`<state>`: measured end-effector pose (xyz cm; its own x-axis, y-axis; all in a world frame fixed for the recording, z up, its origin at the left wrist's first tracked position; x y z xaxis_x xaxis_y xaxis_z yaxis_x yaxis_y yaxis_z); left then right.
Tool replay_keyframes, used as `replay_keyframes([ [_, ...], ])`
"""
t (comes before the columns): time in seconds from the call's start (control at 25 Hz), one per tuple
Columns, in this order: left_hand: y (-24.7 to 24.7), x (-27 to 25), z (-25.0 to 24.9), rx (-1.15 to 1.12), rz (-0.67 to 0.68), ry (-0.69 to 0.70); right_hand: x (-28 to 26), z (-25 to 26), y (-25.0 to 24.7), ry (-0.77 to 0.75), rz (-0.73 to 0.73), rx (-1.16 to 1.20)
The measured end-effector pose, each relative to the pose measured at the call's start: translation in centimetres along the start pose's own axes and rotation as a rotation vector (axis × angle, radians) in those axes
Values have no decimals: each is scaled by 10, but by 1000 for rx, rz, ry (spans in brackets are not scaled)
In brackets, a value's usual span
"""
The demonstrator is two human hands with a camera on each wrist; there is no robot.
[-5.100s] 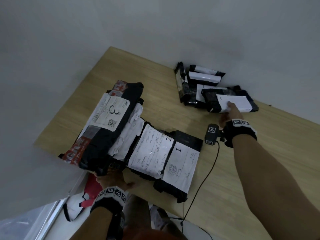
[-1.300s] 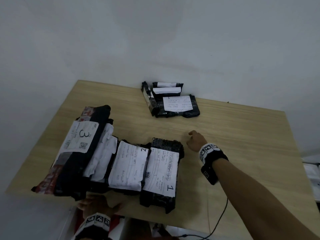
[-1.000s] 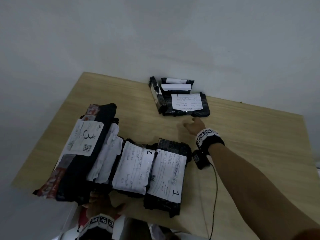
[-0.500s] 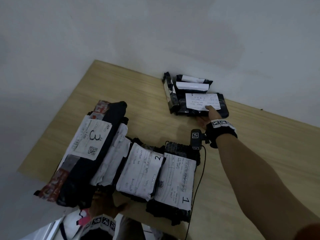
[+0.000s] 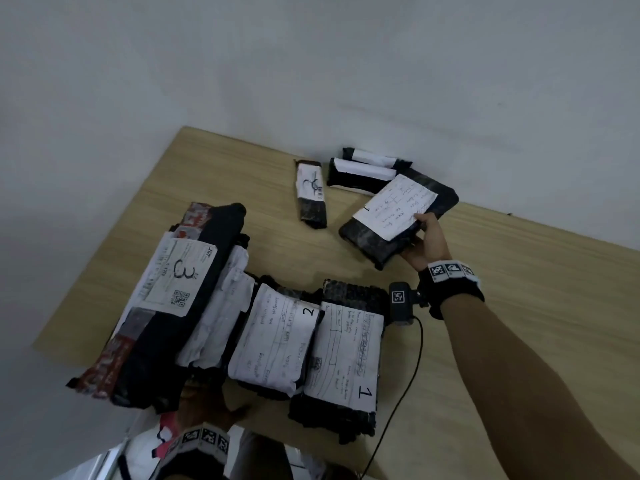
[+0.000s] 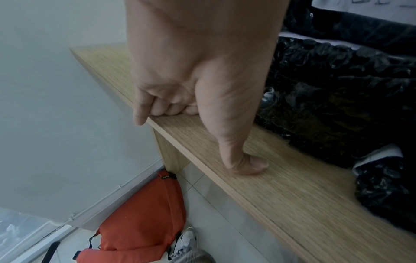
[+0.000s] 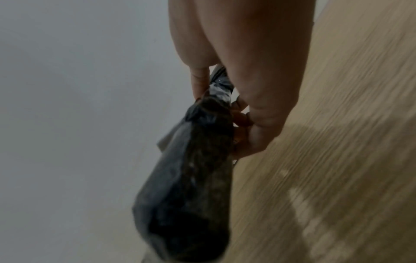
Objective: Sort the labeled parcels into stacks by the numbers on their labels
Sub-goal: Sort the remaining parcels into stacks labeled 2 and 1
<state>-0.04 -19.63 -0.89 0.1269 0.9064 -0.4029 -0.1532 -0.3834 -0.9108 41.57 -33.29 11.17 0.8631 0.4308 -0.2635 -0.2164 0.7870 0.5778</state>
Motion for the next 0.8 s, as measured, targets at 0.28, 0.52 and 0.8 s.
replay_keyframes([
  [0.28, -18, 19, -25, 48, 41, -10, -7, 34, -1, -55, 145, -85],
  [0.52, -37, 42, -51, 102, 108, -84, -21, 6, -16, 103, 302, -420],
  [0.8, 3, 131, -78, 52, 165, -236, -3, -69, -20, 332, 294, -719],
])
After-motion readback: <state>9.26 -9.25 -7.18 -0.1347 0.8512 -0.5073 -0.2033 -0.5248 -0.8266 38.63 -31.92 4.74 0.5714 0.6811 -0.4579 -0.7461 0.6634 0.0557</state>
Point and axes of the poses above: each hand's wrist, its own x-axis towards the middle knuckle, its own y-axis out of the palm, z = x × y, the point moved 1 cm from there along x, towards the middle knuckle, and after that the axes turned 8 degrees about -y, right-handed, at the moved point
